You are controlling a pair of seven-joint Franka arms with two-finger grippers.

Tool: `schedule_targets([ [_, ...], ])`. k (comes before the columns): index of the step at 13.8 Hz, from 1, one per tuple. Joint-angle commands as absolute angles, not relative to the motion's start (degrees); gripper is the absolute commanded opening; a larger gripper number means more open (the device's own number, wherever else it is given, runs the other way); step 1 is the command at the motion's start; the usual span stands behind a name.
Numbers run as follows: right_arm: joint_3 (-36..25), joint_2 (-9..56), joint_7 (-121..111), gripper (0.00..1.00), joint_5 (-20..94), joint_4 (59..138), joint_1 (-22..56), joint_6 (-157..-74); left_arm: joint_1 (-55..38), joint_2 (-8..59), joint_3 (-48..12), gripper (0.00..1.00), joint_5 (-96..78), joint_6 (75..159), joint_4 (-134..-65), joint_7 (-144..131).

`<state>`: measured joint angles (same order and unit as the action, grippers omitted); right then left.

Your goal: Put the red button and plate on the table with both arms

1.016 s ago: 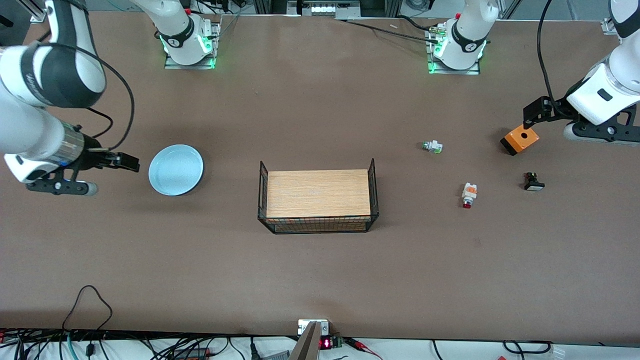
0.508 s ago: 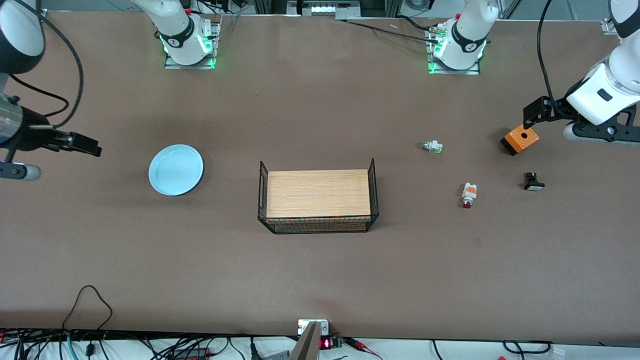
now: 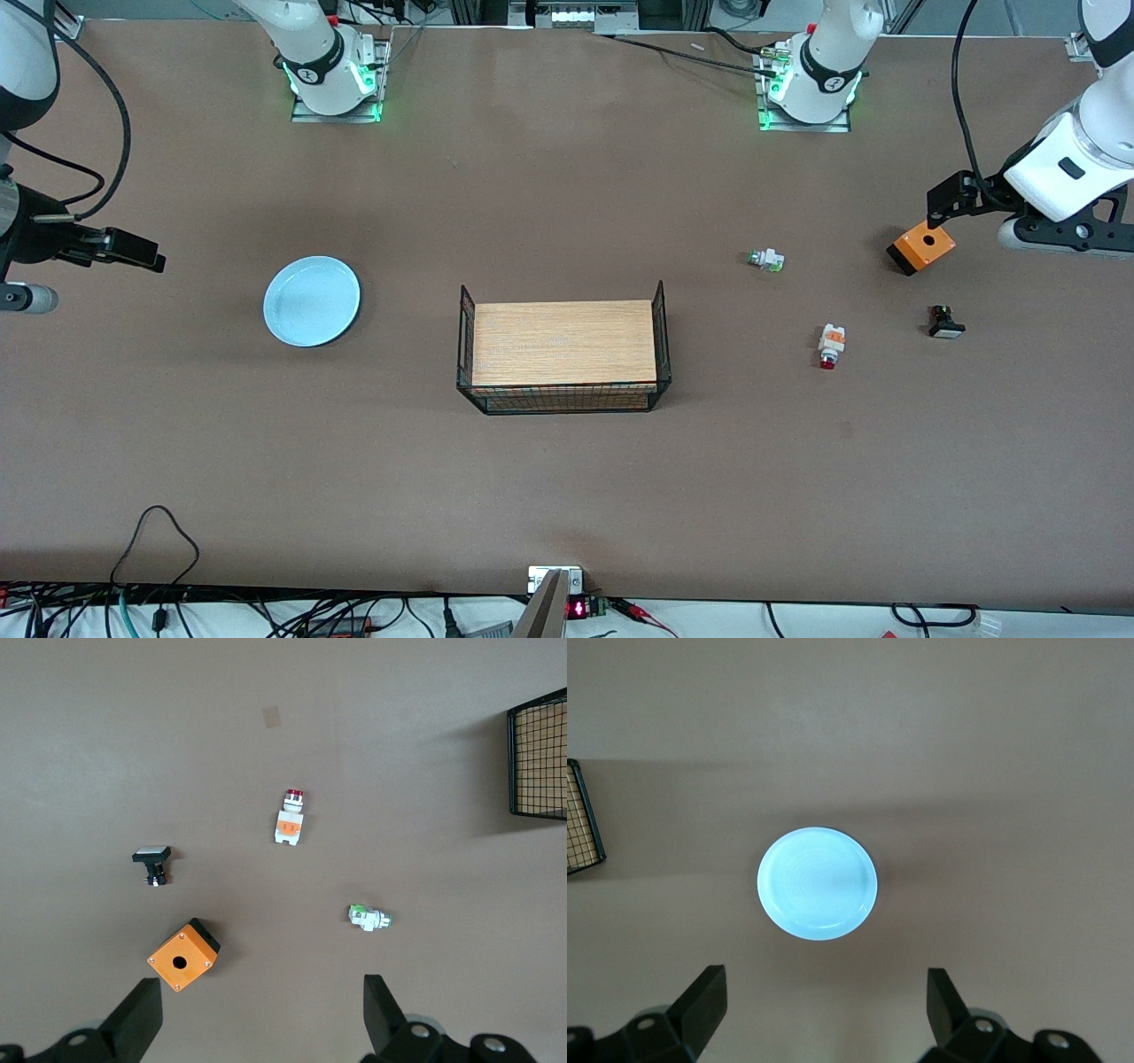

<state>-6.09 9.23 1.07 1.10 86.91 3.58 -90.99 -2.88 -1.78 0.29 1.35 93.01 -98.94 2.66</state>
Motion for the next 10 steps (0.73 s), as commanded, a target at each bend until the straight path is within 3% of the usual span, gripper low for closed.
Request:
schedule_targets([
  [1,-5.89,1.94,-3.32,1.00,0.18,95.36,3.16,-94.83,-2.90,-1.05,0.09,1.00,2.55,91.58,-97.21,1.93],
  [10,-5.54,0.70,-1.23,1.00,-0.44,94.05,3.52,-91.06,-2.90,-0.97,0.09,1.00,2.55,91.58,-97.21,1.93],
])
